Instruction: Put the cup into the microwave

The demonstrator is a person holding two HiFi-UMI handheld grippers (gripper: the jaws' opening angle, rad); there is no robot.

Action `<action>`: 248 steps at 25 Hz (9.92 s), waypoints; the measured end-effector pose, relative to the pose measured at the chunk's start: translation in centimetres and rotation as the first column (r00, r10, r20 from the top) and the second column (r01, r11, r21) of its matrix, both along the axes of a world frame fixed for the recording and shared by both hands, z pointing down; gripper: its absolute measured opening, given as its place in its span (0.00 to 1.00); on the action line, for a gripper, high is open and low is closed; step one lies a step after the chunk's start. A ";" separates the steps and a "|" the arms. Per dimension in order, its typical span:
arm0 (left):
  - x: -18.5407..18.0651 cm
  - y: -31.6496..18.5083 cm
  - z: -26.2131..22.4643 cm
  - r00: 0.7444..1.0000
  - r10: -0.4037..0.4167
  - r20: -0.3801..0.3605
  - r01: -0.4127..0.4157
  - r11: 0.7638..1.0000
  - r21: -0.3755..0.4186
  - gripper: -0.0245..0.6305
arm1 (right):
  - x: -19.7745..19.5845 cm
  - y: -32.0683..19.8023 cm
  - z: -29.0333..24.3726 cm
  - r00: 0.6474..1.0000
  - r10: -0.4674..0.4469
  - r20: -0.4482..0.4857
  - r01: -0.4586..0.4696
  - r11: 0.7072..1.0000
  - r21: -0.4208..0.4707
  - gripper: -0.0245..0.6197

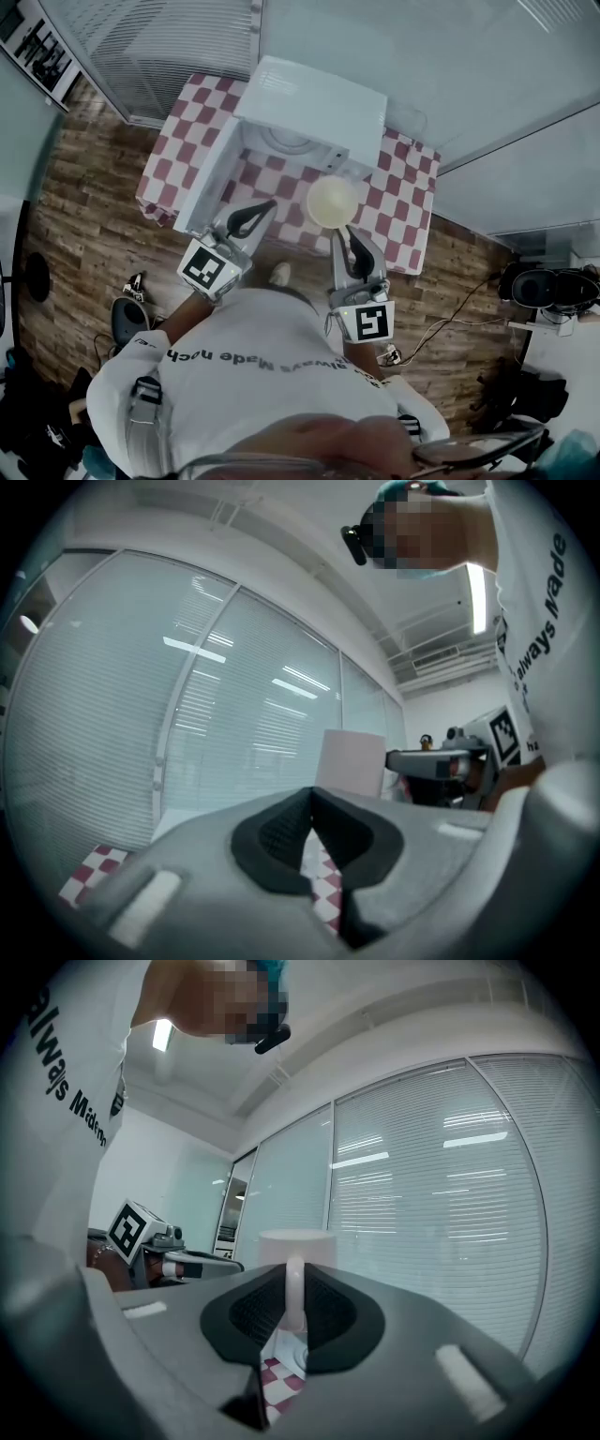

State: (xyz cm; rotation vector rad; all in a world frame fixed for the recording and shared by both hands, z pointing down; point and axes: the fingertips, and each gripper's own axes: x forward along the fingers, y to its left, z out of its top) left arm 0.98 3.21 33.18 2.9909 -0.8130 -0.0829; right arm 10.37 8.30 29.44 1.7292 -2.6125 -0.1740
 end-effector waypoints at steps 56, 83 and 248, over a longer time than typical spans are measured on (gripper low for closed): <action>0.3 -14.1 8.2 0.999 0.002 0.046 0.006 0.986 -0.169 0.04 | -0.3 -13.3 9.7 0.999 0.041 0.003 -0.040 0.988 -0.149 0.10; 2.2 -21.3 20.8 0.991 -0.047 0.129 0.079 0.964 -0.255 0.04 | 0.8 -21.8 26.1 0.995 0.047 -0.085 -0.069 0.958 -0.278 0.10; 1.7 -11.5 1.0 0.999 0.018 0.045 -0.016 0.999 -0.042 0.04 | -1.2 -13.5 2.4 0.996 -0.074 0.039 0.079 0.988 -0.136 0.08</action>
